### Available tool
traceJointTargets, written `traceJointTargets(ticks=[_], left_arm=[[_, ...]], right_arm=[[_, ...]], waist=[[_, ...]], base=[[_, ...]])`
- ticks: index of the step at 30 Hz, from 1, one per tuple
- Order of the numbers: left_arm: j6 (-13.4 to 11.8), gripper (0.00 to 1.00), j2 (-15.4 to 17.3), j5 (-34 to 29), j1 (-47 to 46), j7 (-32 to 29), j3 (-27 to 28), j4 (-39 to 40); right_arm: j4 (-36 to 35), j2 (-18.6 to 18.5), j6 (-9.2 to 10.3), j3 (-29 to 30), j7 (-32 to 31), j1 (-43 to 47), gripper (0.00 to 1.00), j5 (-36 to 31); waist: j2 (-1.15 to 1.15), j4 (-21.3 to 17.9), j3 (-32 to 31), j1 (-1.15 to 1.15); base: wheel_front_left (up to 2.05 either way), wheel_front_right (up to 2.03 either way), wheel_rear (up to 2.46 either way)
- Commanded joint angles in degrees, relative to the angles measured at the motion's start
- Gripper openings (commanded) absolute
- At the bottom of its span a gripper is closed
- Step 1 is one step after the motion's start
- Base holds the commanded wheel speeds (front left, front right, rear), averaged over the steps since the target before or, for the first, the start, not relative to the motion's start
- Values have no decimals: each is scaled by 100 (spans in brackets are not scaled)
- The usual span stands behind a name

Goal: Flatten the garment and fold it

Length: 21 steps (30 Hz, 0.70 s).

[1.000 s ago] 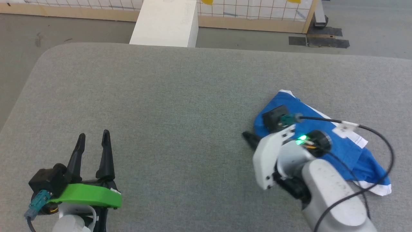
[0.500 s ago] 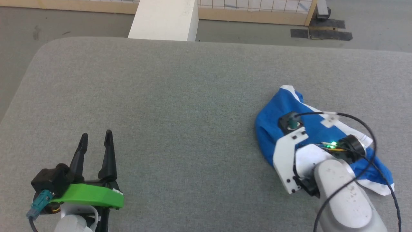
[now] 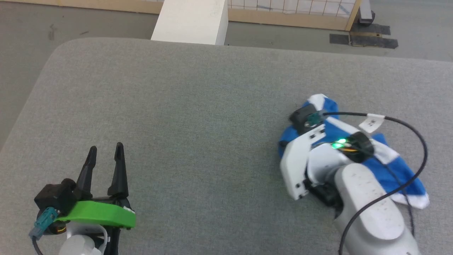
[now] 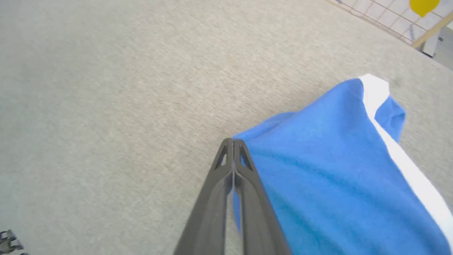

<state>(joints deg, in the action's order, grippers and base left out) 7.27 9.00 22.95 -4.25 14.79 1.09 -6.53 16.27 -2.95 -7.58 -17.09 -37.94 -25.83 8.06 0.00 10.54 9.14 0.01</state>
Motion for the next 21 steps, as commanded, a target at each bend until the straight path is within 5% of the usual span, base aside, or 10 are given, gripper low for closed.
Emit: traceJointTargets(ticks=[1,10,15,17,21], left_arm=[[22,100,18,-55,-22,21,-13,6],[22,100,-67,-147,111,21,1,26],[22,100,-90,-163,172,21,9,1],[22,100,-87,-168,191,21,19,-7],[22,100,-77,-202,236,21,12,-31]], right_arm=[[-70,7,9,-222,64,-36,0,223],[-529,7,9,-2199,-507,640,0,1611],[-391,7,9,-2478,-643,977,0,1940],[-444,7,9,-2318,-401,963,100,1979],[-695,7,9,-1540,350,970,100,2293]], waist=[[0,0,-86,-1],[0,-23,-276,-1],[0,-64,-309,-1],[0,-91,-328,-1],[0,-137,-420,-1]], base=[[0,0,0],[0,0,0],[0,0,0],[0,0,0],[0,0,0]])
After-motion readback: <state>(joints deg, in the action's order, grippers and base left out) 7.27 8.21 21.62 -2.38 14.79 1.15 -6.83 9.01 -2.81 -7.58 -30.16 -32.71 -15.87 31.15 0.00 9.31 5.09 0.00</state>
